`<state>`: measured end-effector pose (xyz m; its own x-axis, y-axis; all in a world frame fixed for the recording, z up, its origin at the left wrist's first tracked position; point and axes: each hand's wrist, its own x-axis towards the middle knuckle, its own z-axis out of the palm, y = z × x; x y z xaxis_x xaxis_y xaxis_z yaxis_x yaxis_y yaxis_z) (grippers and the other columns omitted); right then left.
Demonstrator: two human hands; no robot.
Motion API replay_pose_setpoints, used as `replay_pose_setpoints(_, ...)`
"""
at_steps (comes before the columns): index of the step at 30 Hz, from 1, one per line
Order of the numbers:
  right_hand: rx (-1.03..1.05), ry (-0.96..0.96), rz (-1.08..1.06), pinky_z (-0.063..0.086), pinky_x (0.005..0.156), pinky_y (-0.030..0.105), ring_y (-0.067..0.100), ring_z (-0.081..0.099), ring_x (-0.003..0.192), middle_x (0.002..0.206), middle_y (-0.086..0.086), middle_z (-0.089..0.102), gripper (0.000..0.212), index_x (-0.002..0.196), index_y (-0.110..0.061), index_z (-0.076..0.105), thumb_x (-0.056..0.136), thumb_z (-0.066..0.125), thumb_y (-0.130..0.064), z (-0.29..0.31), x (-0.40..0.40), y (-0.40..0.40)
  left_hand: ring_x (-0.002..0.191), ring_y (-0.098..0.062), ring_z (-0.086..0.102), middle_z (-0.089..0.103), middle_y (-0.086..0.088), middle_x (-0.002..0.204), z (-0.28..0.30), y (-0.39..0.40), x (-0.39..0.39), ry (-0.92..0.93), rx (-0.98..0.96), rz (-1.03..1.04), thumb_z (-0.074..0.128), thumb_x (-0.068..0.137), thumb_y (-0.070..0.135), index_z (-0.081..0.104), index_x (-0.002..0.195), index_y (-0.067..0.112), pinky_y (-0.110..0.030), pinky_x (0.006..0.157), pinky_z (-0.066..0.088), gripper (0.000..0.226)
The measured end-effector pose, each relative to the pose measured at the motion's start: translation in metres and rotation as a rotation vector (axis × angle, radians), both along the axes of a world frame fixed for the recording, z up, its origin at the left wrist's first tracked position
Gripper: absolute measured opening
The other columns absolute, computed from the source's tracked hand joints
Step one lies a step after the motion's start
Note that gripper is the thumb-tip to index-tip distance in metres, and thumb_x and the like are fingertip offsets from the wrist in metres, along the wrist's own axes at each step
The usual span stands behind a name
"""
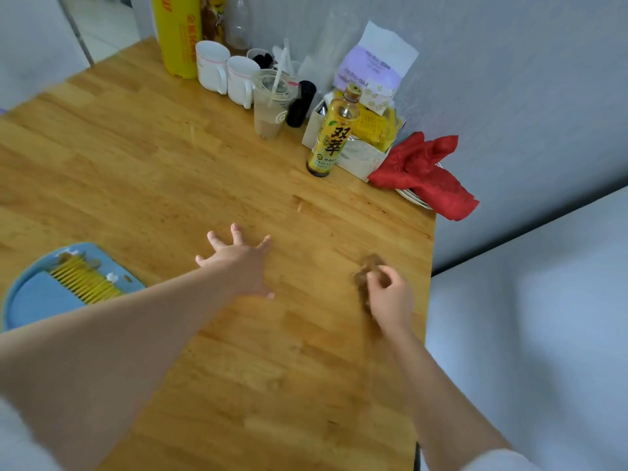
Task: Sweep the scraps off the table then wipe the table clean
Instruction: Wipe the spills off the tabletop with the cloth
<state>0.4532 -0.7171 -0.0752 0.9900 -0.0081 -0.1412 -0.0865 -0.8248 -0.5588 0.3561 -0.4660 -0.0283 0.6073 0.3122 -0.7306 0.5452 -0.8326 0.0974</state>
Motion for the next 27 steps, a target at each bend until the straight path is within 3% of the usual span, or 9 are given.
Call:
replay_pose_setpoints(2,0.018,-0.044,-0.205,0.054,0.08,0.032,0.018,0.067,0.082,0.106,0.001,0.069,0.033,0.128,-0.024,0.064,0.097,0.059,-0.036,-0.006,-0.01,0.026,0.145,-0.056,-0.013,-0.031,-0.009,0.161,-0.006,0.001,0.002,0.019,0.014,-0.023,0.069,0.075,0.071,-0.019,0.151,0.05,-0.069,0.111,0.028,0.118)
replay_pose_setpoints(6,-0.037,-0.027,0.489,0.038,0.075,0.016,0.003,0.052,0.091,0.101,-0.019,0.052,0.035,0.118,-0.034,0.066,0.086,0.057,-0.047,-0.023,-0.132,0.067,0.147,-0.054,-0.001,-0.021,-0.016,0.163,-0.01,0.013,0.007,0.044,0.046,-0.182,0.062,0.088,0.059,-0.019,0.152,0.043,-0.067,0.112,0.028,0.105)
replay_pose_setpoints(9,-0.011,0.193,0.774,0.039,0.072,0.015,-0.002,0.048,0.087,0.094,-0.02,0.047,0.03,0.112,-0.046,0.064,0.082,0.059,-0.047,-0.012,-0.162,0.034,0.135,-0.03,0.046,0.035,-0.01,0.156,-0.001,0.042,0.008,0.03,0.072,-0.395,0.06,0.094,0.044,0.005,0.16,0.031,-0.046,0.099,0.051,0.087)
replay_pose_setpoints(11,-0.036,0.205,0.565,0.047,0.073,0.023,0.001,0.056,0.084,0.101,-0.019,0.055,0.023,0.111,-0.045,0.067,0.088,0.064,-0.042,0.0,-0.133,0.015,0.129,-0.027,0.051,0.039,-0.003,0.153,-0.002,0.063,0.003,-0.016,0.138,-0.533,0.059,0.095,0.026,0.013,0.159,0.029,-0.036,0.085,0.056,0.079)
replay_pose_setpoints(15,-0.101,0.04,-0.342,0.054,0.072,0.034,0.017,0.063,0.084,0.123,0.0,0.061,0.035,0.135,-0.03,0.056,0.1,0.053,-0.036,0.0,-0.084,0.043,0.151,-0.042,0.004,-0.006,0.001,0.168,-0.004,0.073,-0.009,0.0,0.152,-0.576,0.055,0.093,0.005,0.0,0.159,0.035,-0.052,0.106,0.039,0.092)
replay_pose_setpoints(18,-0.187,-0.054,0.191,0.052,0.081,0.032,0.019,0.058,0.105,0.117,-0.012,0.05,0.035,0.129,-0.038,0.055,0.096,0.049,-0.046,-0.022,-0.113,0.118,0.152,-0.041,-0.001,-0.008,-0.004,0.167,-0.006,0.077,0.001,0.016,0.116,-0.634,0.052,0.094,0.004,-0.001,0.16,0.029,-0.062,0.117,0.022,0.088)
replay_pose_setpoints(20,-0.094,0.037,0.712,0.043,0.075,0.026,0.008,0.049,0.097,0.097,-0.02,0.041,0.033,0.121,-0.044,0.054,0.088,0.052,-0.049,-0.025,-0.149,0.149,0.154,-0.029,0.002,-0.008,-0.008,0.167,-0.004,0.081,0.004,0.033,0.117,-0.735,0.052,0.095,0.003,0.0,0.161,0.023,-0.06,0.119,0.017,0.086)
replay_pose_setpoints(22,-0.041,0.125,0.922,0.039,0.071,0.026,0.001,0.045,0.086,0.093,-0.018,0.044,0.034,0.117,-0.047,0.055,0.083,0.056,-0.044,-0.018,-0.138,0.148,0.154,-0.029,0.004,-0.013,-0.008,0.166,-0.001,0.085,0.009,0.078,0.084,-0.754,0.052,0.093,-0.003,-0.004,0.16,0.022,-0.059,0.12,0.013,0.091)
replay_pose_setpoints(27,-0.043,0.015,0.114,0.057,0.073,0.037,0.02,0.068,0.085,0.112,0.007,0.066,0.032,0.128,-0.03,0.061,0.098,0.053,-0.033,-0.001,-0.01,0.157,0.145,-0.042,0.028,0.027,-0.015,0.161,-0.003,0.094,0.005,-0.106,-0.062,-0.5,0.042,0.098,0.005,0.001,0.16,0.02,-0.055,0.12,0.02,0.075)
